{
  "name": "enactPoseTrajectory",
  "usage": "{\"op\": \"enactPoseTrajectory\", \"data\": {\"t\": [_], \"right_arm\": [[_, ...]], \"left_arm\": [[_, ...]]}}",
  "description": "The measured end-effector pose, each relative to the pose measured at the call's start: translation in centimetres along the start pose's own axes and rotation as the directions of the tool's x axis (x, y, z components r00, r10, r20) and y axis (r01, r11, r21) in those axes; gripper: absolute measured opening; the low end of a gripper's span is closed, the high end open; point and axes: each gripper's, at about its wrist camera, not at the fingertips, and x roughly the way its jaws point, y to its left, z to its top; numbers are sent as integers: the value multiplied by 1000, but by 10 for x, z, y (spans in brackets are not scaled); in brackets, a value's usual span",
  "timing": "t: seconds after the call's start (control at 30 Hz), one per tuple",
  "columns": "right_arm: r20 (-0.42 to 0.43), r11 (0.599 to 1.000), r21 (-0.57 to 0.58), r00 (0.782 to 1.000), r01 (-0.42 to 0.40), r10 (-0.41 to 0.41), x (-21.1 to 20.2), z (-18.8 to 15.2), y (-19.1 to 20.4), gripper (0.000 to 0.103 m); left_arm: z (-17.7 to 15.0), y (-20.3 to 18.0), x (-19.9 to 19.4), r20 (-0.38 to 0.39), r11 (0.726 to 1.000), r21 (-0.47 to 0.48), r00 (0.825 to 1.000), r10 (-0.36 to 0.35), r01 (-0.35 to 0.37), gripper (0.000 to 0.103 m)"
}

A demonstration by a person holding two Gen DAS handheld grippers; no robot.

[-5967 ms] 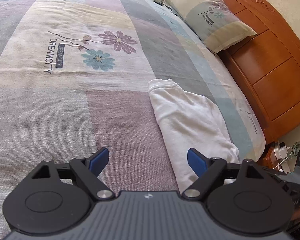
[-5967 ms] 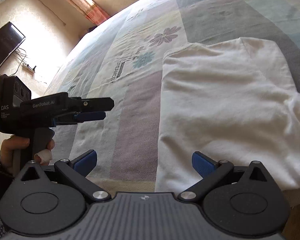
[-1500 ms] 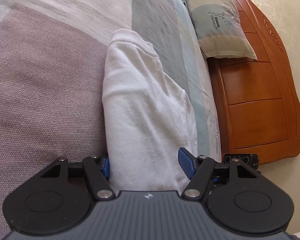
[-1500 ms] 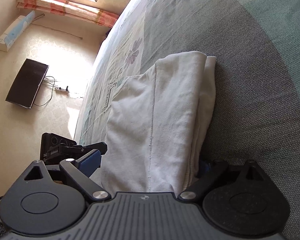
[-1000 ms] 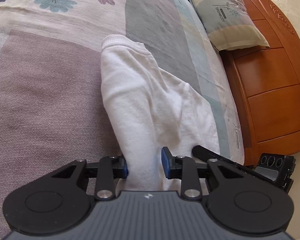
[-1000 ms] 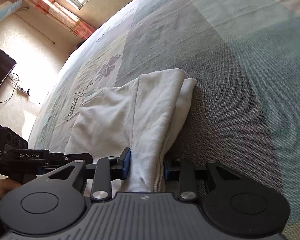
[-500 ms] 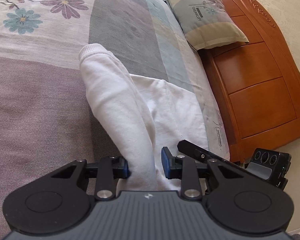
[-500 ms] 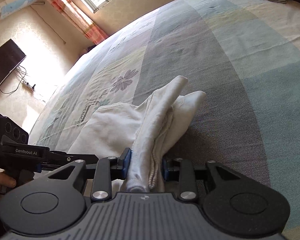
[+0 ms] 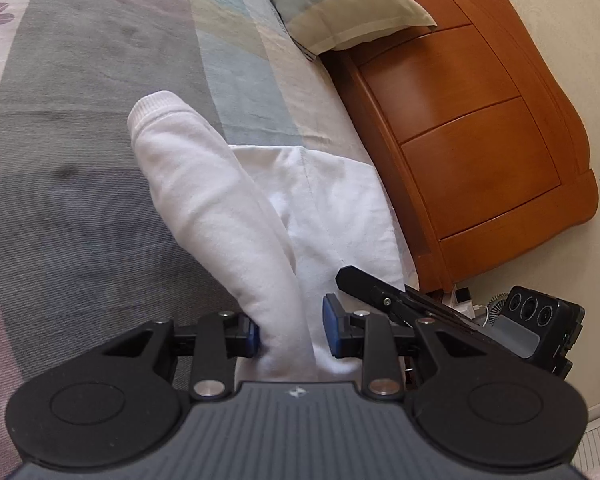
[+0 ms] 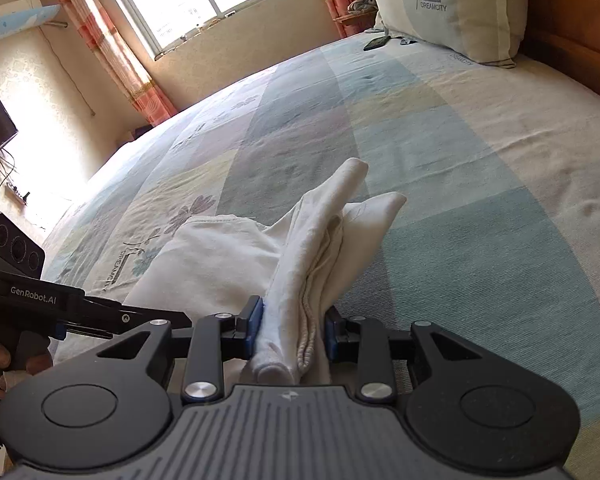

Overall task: Fold clothes
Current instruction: 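Lift the hem end with both grippers and fold it toward the collar, then open both grippers and release the folded hem onto the sweatshirt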

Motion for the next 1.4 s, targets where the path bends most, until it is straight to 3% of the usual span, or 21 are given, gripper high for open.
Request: {"op": "enactPoseTrajectory", "data": {"t": [0.33,0.53,0.7,0.97,1.13,1.4], "right_arm": [[86,978,-41,976,203,-199,-34,29,-78,35],[113,943,-55,941,327,-319,-45,52,-125,35],[129,904,-69,903,421,-411,-49,68,-161,34],[117,889,-32,885,457,-451,-36,72,-199,30],[99,883,7,878,470,-468,-34,68,-212,30],[70,849,81,847,521,-527,-43,61,-235,41]], "left_arm": [[36,-50,115,-75,994,32,992,-100,103,28],[46,-81,179,-104,990,47,986,-129,134,28],[40,-94,209,-113,991,49,987,-116,122,28],[30,-98,232,-119,994,66,990,-80,89,28],[31,-79,222,-134,994,10,985,-107,109,28],[34,-46,206,-153,987,-82,977,-151,140,58]]}}
